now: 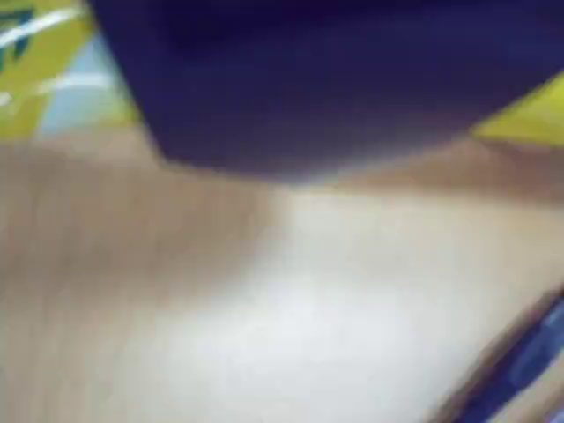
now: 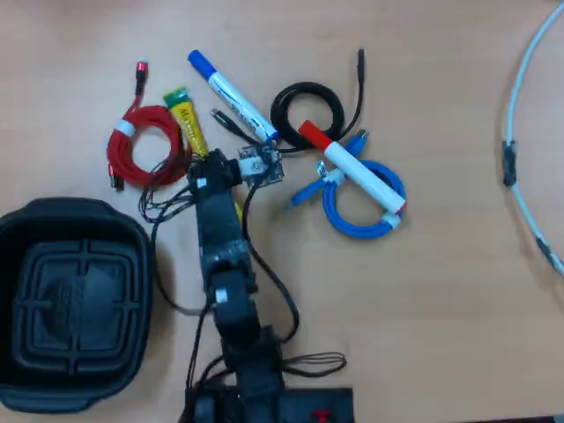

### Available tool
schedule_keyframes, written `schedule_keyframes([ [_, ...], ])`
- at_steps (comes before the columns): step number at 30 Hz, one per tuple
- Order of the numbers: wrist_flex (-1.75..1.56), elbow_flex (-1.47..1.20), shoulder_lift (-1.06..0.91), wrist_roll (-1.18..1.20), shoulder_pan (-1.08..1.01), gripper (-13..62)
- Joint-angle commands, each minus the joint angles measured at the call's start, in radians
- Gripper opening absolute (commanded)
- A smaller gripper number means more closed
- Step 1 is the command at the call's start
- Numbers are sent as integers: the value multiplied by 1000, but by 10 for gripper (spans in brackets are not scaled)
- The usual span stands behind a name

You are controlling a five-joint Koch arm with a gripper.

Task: Pick up the yellow instant coffee stick, then put it in the black bowl

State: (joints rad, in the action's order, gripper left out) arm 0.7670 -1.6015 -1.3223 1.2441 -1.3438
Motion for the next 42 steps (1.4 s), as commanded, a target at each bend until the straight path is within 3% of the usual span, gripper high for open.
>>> schedule_keyframes([
  [1, -3, 41, -173, -44, 3, -68],
  [17, 71, 48, -466, -54, 160, -68],
  [25, 152, 38, -614, -264, 308, -66],
  [34, 272, 40, -684, -439, 577, -66],
  [42, 288, 28, -673, -431, 833, -66],
])
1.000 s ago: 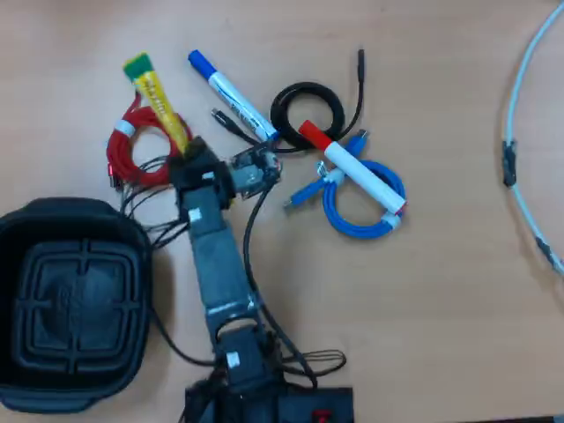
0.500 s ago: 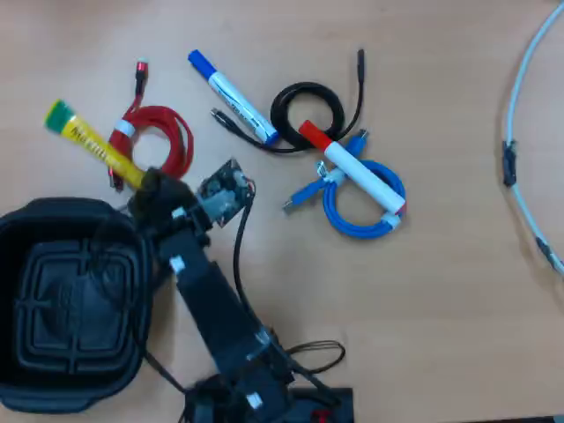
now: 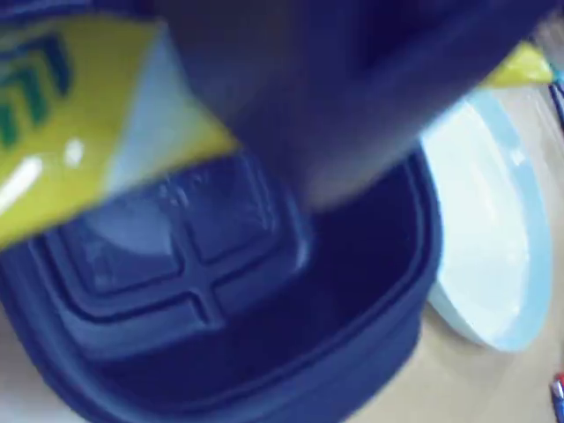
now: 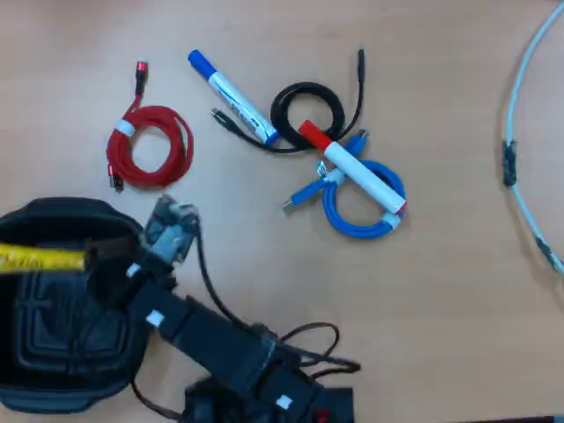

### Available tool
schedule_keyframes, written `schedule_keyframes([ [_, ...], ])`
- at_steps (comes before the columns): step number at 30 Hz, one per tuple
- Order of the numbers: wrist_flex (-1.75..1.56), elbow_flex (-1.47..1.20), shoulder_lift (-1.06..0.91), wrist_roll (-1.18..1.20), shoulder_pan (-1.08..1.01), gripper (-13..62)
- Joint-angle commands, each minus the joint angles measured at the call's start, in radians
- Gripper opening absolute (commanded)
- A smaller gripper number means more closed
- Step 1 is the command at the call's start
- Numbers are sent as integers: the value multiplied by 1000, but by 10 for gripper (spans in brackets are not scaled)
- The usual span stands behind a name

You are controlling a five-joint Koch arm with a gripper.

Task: Pick up the yellow instant coffee stick, then put it in the black bowl

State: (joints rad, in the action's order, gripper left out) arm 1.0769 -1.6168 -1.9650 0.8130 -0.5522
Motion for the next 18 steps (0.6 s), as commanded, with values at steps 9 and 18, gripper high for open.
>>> schedule_keyframes([
  [9, -118, 43, 103, 92, 181, -66],
  [18, -117, -14, 235, 95, 201, -67],
])
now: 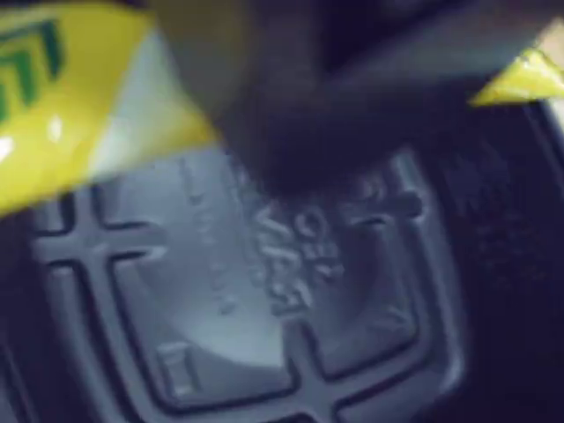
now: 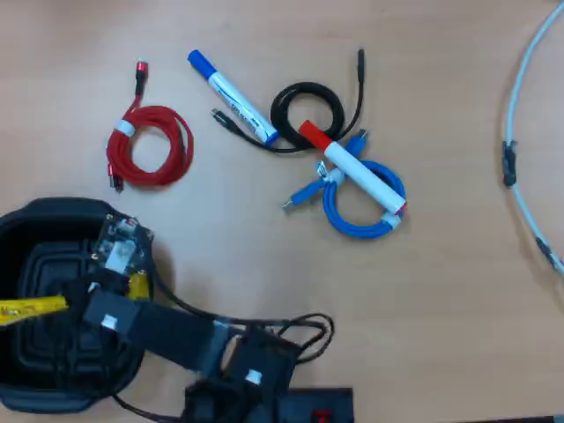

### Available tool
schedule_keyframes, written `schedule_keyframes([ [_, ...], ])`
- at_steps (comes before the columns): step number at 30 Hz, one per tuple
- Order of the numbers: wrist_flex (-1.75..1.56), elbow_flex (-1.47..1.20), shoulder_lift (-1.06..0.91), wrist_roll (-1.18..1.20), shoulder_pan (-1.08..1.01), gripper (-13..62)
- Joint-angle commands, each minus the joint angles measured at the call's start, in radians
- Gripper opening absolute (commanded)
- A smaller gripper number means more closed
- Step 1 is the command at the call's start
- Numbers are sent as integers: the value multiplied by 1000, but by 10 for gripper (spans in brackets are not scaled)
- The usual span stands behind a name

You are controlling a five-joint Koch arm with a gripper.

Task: Pick up the yellow instant coffee stick, then put it in the black bowl

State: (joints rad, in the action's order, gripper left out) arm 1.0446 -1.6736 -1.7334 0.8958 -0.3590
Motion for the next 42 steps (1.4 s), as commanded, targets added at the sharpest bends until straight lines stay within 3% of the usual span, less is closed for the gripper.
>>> schedule_keyframes([
  [1, -86, 37, 8, 11, 8, -67],
  [25, -84, -37, 244, -6, -21, -54],
  [28, -84, -37, 249, -8, -14, -8],
  [37, -67, -21, 304, 2, 0, 249],
  [42, -9, 8, 301, 8, -3, 283],
])
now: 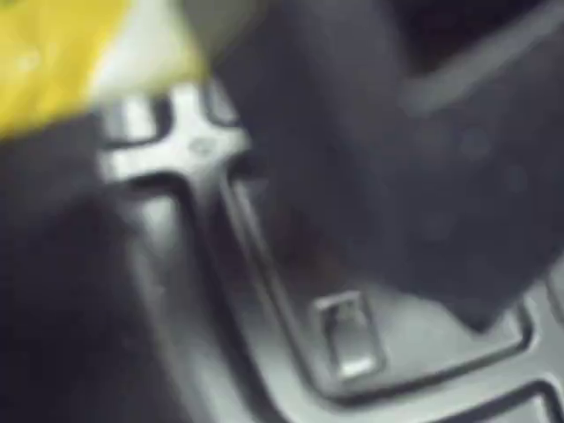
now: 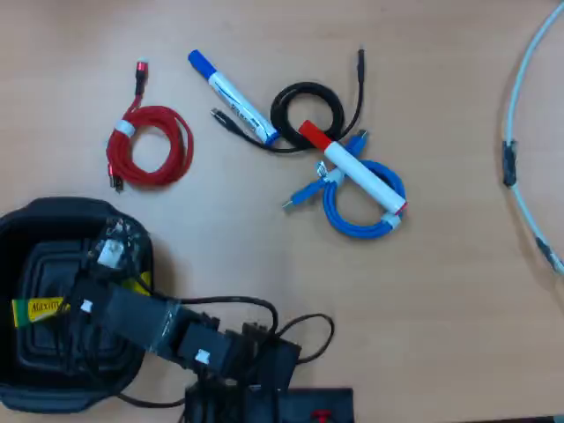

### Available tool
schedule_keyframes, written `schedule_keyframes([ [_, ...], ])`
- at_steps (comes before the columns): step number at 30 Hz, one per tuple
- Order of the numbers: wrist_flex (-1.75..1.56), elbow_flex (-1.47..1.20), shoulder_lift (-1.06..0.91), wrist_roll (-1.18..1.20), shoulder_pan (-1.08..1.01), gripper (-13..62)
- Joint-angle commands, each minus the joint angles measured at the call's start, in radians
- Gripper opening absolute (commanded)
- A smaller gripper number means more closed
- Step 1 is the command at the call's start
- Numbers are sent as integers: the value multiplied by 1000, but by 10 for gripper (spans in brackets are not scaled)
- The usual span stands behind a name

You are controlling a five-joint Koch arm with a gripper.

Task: Pick up the yellow instant coffee stick, then put it in the black bowl

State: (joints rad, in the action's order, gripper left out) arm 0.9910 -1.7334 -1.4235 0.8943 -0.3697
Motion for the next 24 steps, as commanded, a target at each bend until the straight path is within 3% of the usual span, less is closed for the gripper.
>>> schedule_keyframes([
  [1, 67, 81, -8, 9, 11, 283],
  [24, 448, 249, -9, 54, 115, 294],
])
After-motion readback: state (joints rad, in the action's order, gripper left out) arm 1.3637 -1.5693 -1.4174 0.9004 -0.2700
